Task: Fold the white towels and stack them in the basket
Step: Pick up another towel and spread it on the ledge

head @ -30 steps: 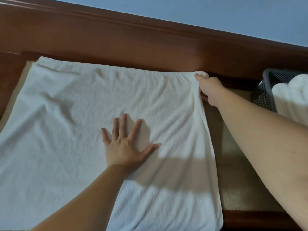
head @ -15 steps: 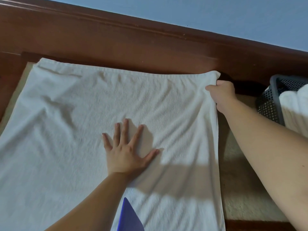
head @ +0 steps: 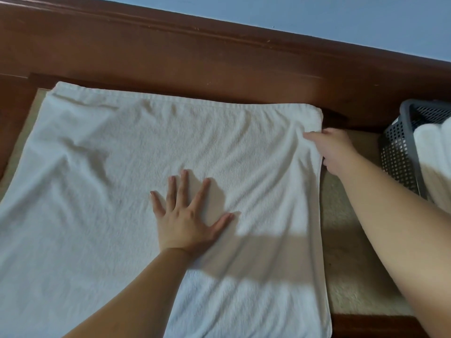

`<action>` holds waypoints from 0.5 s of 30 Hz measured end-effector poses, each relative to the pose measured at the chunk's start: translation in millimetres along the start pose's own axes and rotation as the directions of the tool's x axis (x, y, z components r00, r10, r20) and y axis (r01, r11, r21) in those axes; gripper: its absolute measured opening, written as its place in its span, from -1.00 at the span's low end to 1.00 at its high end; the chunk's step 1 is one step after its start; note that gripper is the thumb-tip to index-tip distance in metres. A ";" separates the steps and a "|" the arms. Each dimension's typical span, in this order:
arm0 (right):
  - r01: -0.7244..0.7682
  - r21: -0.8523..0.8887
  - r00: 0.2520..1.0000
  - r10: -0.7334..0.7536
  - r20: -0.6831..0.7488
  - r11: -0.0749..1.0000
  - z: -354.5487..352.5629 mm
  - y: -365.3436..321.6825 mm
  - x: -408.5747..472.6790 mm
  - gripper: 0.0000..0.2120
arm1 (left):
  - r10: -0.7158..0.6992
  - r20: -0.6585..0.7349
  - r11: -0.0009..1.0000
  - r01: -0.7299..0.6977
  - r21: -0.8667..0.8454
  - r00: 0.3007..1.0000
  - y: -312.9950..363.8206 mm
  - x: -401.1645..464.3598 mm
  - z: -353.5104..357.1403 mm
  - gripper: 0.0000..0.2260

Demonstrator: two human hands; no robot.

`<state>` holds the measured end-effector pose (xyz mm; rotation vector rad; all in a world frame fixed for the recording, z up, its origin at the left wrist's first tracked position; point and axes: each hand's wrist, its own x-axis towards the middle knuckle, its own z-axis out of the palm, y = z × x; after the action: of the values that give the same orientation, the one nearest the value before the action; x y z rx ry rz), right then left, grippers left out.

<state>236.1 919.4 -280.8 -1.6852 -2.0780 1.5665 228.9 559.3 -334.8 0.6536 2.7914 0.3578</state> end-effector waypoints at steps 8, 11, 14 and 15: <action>0.038 -0.186 0.997 -0.024 0.080 0.982 -21.3 68.6 -54.4 -0.78 | -0.004 0.016 1.000 0.004 0.000 1.000 0.1 -0.6 -1.9 -0.08; 0.101 -0.246 0.995 -0.093 0.042 0.964 -23.0 85.5 -59.5 -0.85 | -0.008 0.032 1.000 0.008 -0.007 0.999 0.5 -0.2 -3.4 -0.05; 0.121 -0.249 0.981 -0.154 -0.115 0.961 -27.4 86.4 -57.3 -0.79 | 0.009 0.061 1.000 -0.010 0.009 0.998 -1.1 0.0 -3.8 -0.04; 0.119 -0.243 0.979 -0.154 -0.133 0.963 -30.4 86.6 -58.2 -0.74 | 0.022 0.070 1.000 -0.023 0.009 0.997 -2.4 -0.8 -4.1 -0.04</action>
<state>338.6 887.0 -296.2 -1.6257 -2.3178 1.1552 227.4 556.1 -331.5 0.6868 2.7230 0.3190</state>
